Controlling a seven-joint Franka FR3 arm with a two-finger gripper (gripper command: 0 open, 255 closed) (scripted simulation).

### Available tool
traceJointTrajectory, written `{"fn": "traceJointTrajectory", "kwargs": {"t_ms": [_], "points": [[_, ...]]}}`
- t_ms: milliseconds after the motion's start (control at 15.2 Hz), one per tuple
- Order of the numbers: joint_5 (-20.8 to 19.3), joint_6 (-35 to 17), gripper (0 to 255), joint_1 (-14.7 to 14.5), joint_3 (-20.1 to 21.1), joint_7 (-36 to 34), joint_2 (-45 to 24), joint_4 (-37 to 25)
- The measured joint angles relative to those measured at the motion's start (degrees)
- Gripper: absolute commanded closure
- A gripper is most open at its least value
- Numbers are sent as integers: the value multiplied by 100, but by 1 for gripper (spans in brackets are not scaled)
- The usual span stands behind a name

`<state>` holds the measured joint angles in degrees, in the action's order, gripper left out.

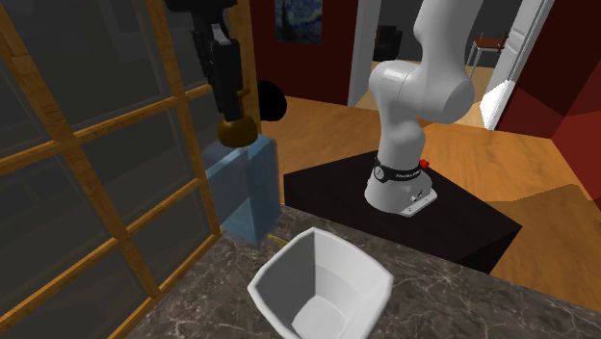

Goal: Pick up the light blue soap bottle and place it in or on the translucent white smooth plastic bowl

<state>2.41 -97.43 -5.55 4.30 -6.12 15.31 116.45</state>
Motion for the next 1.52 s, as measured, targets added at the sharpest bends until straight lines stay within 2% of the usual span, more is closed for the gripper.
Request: {"fn": "traceJointTrajectory", "kwargs": {"t_ms": [726,1320,1518], "points": [[3,867,255,-20,32,-90,-86,-956],[215,1796,255,-383,629,-1095,-95,-1942],[257,2207,255,-494,833,-1453,-259,-2539]]}}
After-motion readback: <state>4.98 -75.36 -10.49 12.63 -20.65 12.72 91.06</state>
